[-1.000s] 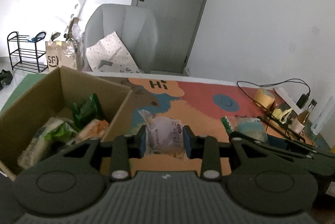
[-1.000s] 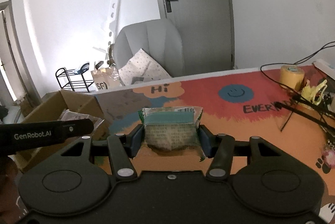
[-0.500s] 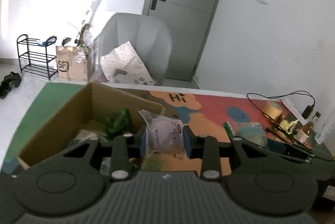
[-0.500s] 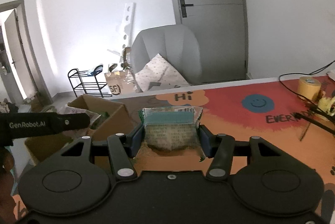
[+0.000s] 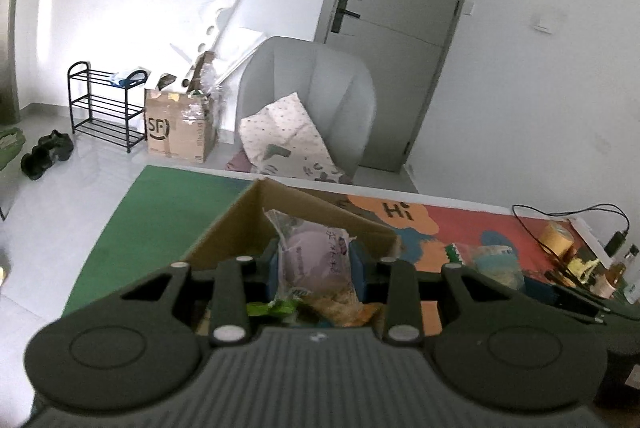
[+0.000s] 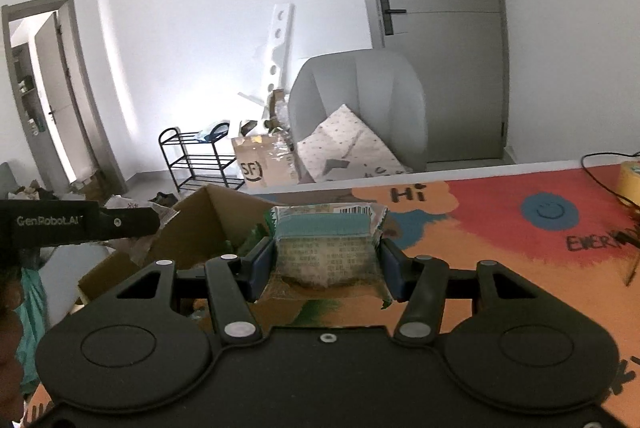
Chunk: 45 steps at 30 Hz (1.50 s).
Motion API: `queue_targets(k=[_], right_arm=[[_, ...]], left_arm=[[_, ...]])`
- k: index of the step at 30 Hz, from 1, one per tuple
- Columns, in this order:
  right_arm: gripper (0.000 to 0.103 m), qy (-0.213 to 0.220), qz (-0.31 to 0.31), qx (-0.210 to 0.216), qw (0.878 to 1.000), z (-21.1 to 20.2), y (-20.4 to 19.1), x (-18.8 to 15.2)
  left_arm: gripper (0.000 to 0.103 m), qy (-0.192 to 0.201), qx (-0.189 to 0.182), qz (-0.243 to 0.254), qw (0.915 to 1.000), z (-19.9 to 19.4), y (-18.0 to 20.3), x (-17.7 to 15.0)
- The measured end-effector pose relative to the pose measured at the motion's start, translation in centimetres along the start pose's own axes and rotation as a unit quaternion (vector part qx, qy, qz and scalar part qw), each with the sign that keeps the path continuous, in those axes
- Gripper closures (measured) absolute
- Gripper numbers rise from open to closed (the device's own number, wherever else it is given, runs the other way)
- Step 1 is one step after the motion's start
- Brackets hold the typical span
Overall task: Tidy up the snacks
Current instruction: 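Carry the pink pack and rice-cracker pack over the box with both tools, then open both tools to drop the two packs into the box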
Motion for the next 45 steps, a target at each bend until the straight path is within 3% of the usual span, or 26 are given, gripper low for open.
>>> queue_targets(k=[18, 22, 27, 34, 37, 39, 45], right_arm=[[0.049, -0.008, -0.036, 0.019, 0.999, 3.7, -3.1, 2.3], [0.049, -0.015, -0.037, 0.018, 0.999, 4.3, -3.2, 2.2], [0.049, -0.024, -0.033, 0.023, 0.999, 5.3, -3.5, 2.3], [0.049, -0.024, -0.020, 0.043, 0.999, 6.0, -4.6, 3.3], [0.040, -0.022, -0.011, 0.059, 0.998, 6.1, -5.2, 3.8], [0.029, -0.023, -0.002, 0.062, 0.998, 6.0, -5.1, 4.0], [0.029, -0.022, 0.016, 0.049, 0.998, 4.7, -4.0, 3.7]], left_arm=[[0.068, -0.011, -0.011, -0.024, 0.9996, 5.1, -2.5, 2.4], [0.052, -0.007, -0.015, -0.027, 0.9995, 6.1, -2.5, 2.7], [0.049, -0.004, -0.016, -0.031, 0.9994, 5.8, -3.1, 2.6], [0.034, 0.003, -0.011, -0.043, 0.9990, 4.5, -4.8, 3.0], [0.029, 0.010, -0.005, -0.049, 0.9987, 3.8, -5.4, 3.4], [0.027, 0.009, -0.001, -0.051, 0.9986, 3.5, -5.8, 3.5], [0.015, 0.005, 0.011, -0.048, 0.9988, 2.8, -6.0, 3.0]])
Point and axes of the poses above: each gripper's, at about its wrist camera, not at the fingertips, and z roughly the way its jaws point, y to its right, x to its top, the point moved 7 cm from there along z, roughly the way its jaws point, and after that the axes turned 10 degrees about -z, right-handed, at the moved point
